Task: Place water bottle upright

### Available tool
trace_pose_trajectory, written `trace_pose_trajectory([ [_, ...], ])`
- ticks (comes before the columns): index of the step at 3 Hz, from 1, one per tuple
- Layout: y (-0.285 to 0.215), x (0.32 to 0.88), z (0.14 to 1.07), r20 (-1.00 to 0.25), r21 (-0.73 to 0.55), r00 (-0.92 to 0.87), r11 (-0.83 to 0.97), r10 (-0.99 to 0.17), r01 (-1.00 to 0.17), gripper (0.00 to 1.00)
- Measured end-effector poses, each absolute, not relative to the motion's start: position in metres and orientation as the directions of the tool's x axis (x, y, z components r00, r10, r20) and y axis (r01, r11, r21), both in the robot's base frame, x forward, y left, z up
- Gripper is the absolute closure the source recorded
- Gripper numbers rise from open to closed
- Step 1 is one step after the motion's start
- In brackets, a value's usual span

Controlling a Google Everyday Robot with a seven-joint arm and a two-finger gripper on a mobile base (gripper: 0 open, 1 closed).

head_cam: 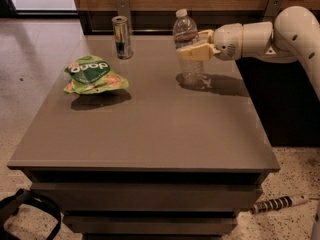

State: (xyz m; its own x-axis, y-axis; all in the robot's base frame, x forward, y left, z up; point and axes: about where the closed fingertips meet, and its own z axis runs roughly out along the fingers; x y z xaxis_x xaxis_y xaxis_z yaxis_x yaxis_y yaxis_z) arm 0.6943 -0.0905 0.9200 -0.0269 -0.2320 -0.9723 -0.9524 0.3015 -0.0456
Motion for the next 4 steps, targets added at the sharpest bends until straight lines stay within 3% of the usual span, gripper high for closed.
trace_pose_trajectory([
  [4,-0.109,0.674,0.913,-0.991,-0.116,0.094,0.243,-0.099,-0.963,1.00],
])
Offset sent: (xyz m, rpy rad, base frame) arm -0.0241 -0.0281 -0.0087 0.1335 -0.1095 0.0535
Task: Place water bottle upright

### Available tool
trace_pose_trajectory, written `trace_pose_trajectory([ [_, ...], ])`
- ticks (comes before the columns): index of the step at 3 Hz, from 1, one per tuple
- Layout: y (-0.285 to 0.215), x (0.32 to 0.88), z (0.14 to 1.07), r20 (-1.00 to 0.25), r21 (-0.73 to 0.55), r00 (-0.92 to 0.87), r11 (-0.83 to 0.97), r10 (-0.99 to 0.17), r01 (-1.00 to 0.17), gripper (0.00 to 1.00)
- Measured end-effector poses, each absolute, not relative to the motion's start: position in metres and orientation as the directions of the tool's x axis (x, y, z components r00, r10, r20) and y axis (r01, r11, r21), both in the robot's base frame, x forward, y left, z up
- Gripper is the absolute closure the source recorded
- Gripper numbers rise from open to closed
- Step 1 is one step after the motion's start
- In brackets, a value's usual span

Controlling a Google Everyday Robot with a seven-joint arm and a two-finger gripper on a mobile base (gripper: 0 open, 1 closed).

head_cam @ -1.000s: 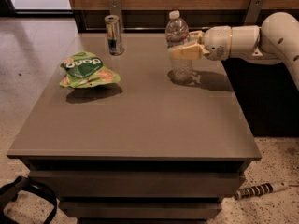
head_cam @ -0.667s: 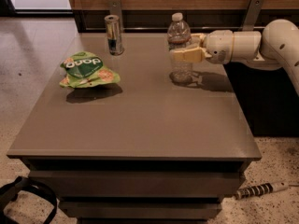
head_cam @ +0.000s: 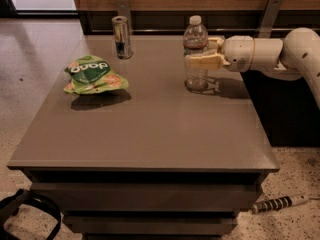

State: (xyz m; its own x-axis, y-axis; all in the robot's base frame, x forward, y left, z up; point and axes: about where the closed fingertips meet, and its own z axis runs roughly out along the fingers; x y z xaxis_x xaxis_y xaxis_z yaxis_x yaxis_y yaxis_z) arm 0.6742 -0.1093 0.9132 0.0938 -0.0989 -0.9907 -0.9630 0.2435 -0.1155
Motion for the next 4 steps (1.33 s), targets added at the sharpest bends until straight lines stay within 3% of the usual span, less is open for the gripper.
trace_pose_trajectory([
  [4,-0.1143,0.6792,0.9026,-0.996,-0.074,0.062,0.229,-0.057,-0.971,1.00],
])
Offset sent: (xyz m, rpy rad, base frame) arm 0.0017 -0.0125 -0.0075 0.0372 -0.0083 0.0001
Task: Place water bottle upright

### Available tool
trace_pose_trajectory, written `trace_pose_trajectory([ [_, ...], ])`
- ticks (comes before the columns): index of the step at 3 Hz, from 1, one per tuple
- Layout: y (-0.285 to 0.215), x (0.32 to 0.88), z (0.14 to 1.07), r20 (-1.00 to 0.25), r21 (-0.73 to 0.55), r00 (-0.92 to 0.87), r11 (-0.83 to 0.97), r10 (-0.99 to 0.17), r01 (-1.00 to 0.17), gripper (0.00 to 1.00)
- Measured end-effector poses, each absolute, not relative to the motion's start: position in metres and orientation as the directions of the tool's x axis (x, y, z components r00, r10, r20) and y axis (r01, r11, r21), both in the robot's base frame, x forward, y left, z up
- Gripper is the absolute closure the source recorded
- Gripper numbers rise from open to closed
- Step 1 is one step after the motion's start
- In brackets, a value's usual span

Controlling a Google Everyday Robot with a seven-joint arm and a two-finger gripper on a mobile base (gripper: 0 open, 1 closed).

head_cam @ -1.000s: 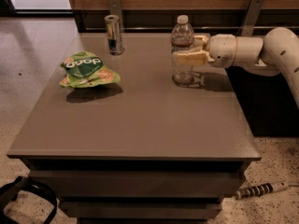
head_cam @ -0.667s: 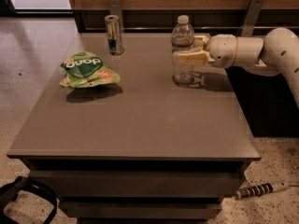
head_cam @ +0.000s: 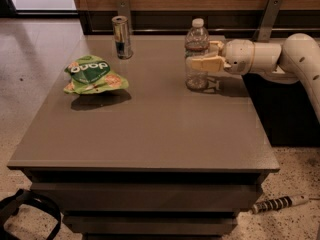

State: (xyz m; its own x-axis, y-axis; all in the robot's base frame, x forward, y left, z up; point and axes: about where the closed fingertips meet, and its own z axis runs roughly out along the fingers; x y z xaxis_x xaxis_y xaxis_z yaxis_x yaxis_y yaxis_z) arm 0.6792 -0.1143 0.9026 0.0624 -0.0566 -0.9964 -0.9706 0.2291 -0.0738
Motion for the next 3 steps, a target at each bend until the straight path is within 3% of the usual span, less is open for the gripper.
trace_pose_trajectory([
  [3,-0.1196,0.6836,0.8952,-1.000,-0.024,0.020,0.219,-0.023,-0.975,1.00],
])
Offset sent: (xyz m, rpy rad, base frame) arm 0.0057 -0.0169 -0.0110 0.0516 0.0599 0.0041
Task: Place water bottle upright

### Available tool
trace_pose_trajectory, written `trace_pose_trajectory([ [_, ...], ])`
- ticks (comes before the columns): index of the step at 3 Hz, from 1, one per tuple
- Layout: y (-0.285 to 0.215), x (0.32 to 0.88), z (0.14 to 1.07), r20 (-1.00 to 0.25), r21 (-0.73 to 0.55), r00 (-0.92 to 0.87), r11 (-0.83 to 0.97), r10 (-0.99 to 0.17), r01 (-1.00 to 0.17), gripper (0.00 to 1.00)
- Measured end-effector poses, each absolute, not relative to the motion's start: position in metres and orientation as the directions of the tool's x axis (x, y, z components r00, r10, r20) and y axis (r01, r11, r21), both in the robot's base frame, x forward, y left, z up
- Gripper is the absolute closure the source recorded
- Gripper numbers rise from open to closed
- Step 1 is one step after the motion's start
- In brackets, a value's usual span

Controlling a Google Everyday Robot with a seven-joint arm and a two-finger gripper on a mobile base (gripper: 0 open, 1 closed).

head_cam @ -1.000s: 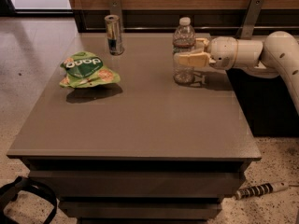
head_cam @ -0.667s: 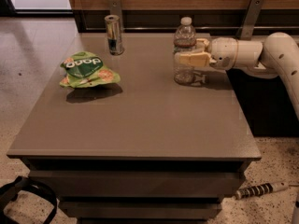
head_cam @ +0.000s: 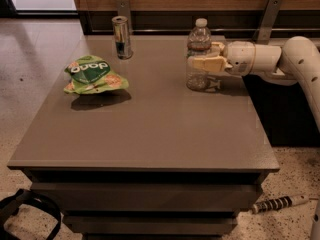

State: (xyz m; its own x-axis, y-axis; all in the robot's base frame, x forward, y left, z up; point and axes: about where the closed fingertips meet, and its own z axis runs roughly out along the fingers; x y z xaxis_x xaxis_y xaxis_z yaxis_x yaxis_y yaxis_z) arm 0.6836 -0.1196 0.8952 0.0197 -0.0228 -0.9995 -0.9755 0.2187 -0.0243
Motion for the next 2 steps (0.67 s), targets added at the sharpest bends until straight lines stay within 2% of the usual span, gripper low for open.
trace_pose_trajectory([
  [2,-0.1197,0.6836,0.8954,-1.000,-0.024,0.020,0.219,-0.023,-0.975,1.00],
])
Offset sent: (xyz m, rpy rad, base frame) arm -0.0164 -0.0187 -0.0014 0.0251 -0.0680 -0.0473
